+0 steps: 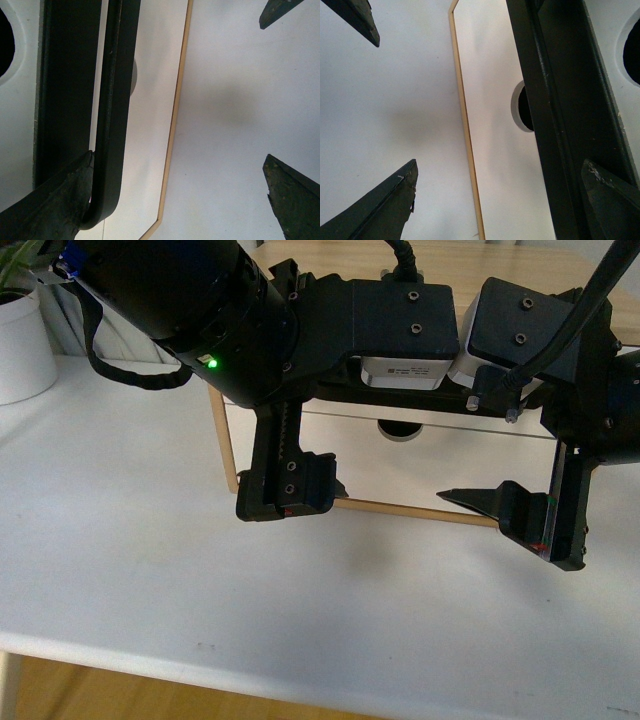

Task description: Pull drawer

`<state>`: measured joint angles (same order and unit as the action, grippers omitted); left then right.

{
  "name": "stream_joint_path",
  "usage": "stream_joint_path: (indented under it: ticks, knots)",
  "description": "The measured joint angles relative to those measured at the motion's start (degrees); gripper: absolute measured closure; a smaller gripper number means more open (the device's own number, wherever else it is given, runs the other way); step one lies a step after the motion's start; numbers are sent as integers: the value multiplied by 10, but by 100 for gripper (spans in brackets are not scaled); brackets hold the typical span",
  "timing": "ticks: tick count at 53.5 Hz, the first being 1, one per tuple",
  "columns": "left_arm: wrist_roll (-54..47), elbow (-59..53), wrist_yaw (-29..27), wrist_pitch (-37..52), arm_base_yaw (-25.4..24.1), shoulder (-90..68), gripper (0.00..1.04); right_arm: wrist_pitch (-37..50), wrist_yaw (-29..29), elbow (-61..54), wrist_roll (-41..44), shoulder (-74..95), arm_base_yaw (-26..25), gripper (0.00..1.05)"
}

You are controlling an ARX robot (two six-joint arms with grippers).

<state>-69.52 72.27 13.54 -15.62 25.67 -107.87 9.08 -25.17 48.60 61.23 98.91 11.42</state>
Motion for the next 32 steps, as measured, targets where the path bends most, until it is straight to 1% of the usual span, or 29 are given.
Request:
stream_joint_path:
  ticks: [10, 32]
  knots:
    - [0, 1, 0, -5, 3, 0, 6, -18, 0, 4, 8, -2, 1, 9]
    - [0, 9, 0, -59, 14, 9, 6, -74, -20, 11, 7, -16, 1, 9]
